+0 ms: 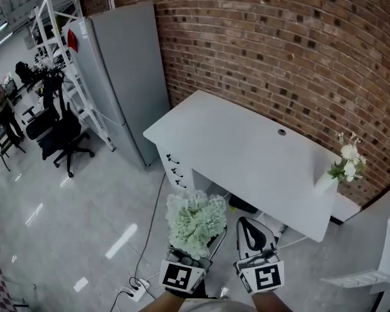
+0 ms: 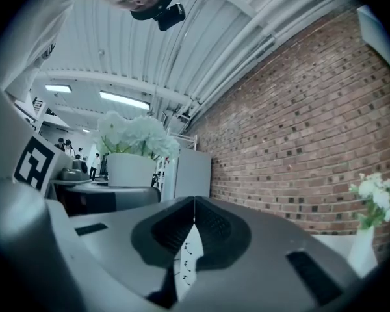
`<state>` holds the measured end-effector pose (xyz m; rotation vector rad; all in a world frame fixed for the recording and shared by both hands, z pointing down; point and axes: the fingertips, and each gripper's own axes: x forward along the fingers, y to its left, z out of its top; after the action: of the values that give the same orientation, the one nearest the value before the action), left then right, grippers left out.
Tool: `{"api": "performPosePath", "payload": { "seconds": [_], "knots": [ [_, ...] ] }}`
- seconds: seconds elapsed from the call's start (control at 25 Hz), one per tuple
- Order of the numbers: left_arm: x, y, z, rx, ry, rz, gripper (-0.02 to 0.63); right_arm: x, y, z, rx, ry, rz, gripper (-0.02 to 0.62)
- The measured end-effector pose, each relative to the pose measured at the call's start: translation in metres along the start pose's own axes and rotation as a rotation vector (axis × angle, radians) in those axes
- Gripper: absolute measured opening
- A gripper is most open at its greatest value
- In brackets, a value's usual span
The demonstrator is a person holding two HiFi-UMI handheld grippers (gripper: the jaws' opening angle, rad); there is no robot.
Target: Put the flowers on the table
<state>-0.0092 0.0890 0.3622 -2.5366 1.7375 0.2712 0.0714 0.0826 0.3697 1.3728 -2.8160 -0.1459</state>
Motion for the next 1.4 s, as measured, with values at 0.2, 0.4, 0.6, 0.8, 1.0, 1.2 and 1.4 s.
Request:
{"api": "performPosePath", "payload": {
  "seconds": [0.2,0.4,0.6,0.8,1.0,1.2,1.4],
  "knots": [
    [0.041,0.047,-0.013,-0.013,0.014,-0.02,0.382,0.06,-0.011,-0.006,-0.012,0.022,-0.02,0.017],
    [0.072,0.096,-0.017,-0.025,0.016,-0.031,0.382,0.109,-0.039,-0.003,-0.029,0.028,-0.11,0.017],
    [0.093,0.145,-0.026,-0.037,0.033,-0.024,0.382,0.141,-0.065,-0.005,-0.036,0.044,-0.209,0.017],
    [0.117,0.178,-0.035,-0.043,0.028,0.001,0.382,0.156,-0.084,-0.007,-0.046,0.063,-0.269,0.017],
    [0.141,0.201,-0.042,-0.039,0.036,0.04,0.382,0.151,-0.129,-0.012,-0.033,0.071,-0.366,0.017],
    [0.174,0.212,-0.047,-0.007,0.032,0.072,0.382,0.166,-0.171,-0.013,-0.023,0.04,-0.386,0.017],
    [0.202,0.217,-0.056,-0.005,0.038,0.095,0.382,0.176,-0.204,-0.013,-0.03,0.041,-0.394,0.017]
  ]
}}
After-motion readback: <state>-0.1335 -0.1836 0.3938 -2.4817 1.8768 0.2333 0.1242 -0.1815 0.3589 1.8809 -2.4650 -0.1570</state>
